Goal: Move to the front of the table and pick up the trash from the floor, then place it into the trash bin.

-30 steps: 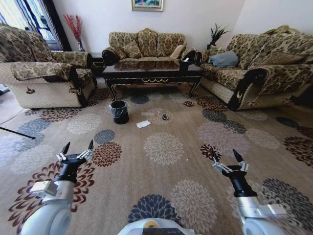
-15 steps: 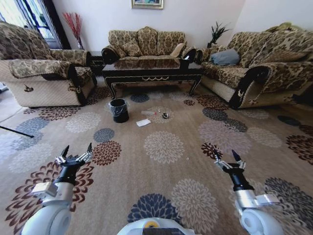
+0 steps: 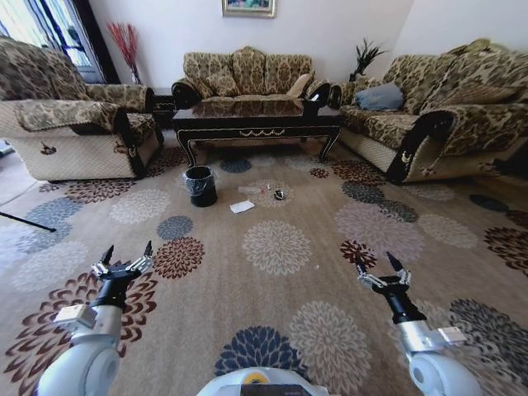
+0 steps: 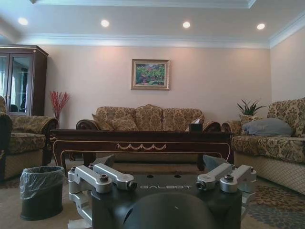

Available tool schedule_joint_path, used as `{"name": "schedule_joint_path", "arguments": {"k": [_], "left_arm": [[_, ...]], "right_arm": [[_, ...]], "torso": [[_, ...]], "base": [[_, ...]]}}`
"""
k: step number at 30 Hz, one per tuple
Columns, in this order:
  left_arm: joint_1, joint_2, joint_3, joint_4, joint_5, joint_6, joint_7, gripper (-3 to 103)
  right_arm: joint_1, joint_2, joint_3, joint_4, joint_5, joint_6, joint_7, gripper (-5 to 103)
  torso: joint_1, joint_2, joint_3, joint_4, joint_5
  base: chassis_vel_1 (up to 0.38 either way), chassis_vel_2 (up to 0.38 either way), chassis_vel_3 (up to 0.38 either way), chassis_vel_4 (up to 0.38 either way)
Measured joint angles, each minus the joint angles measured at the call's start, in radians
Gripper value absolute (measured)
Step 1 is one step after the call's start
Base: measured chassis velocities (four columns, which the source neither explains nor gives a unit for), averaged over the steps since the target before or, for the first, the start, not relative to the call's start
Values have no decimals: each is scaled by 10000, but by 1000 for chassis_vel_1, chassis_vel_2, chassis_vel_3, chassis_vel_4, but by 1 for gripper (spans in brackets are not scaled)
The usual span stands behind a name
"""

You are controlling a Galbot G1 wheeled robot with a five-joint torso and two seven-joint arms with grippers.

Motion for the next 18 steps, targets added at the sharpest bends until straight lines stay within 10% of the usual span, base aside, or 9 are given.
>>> {"name": "schedule_joint_path", "arguments": {"k": [18], "left_arm": [[-198, 184, -122, -264, -275, -743, 110, 100]], "right_arm": [[-125, 207, -150, -184, -109, 271, -49, 100]], "torso": [[-1, 0, 59, -1, 2]], "base": [[0, 0, 0, 0]]}}
